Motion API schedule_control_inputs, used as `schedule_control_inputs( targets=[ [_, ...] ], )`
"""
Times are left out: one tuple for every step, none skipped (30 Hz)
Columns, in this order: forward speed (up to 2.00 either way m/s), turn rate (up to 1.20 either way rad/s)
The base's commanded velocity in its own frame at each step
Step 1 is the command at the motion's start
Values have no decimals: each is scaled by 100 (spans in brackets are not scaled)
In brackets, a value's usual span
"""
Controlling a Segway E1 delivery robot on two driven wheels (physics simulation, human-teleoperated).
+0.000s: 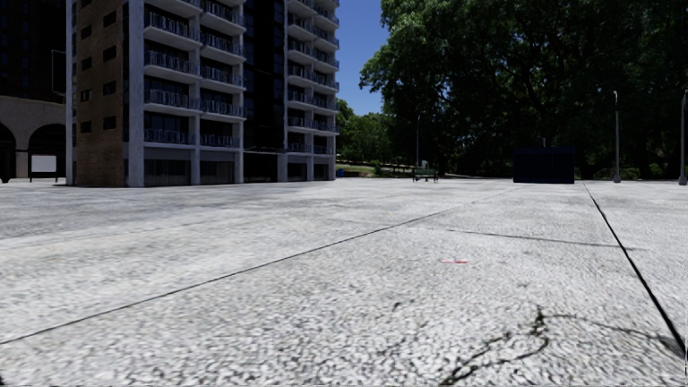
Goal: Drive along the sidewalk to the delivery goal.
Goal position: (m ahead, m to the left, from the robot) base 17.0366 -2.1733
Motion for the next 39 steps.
schedule_control_inputs(
  targets=[
    [200,0],
    [200,0],
    [200,0],
    [200,0],
    [200,0],
    [200,0],
    [200,0],
    [200,0],
    [200,0],
    [200,0],
    [200,0],
    [200,0],
    [200,0],
    [200,0],
    [200,0],
    [200,0],
    [200,0],
    [200,0],
    [200,0],
    [200,0],
    [200,0],
    [200,0],
    [200,0],
    [200,0],
    [200,0],
    [200,0],
    [200,0],
    [200,0],
    [200,0],
    [200,0],
    [200,0],
    [200,0],
    [200,0],
    [200,0],
    [200,0],
    [200,0],
    [200,0],
    [200,0],
    [200,0]
  ],
)
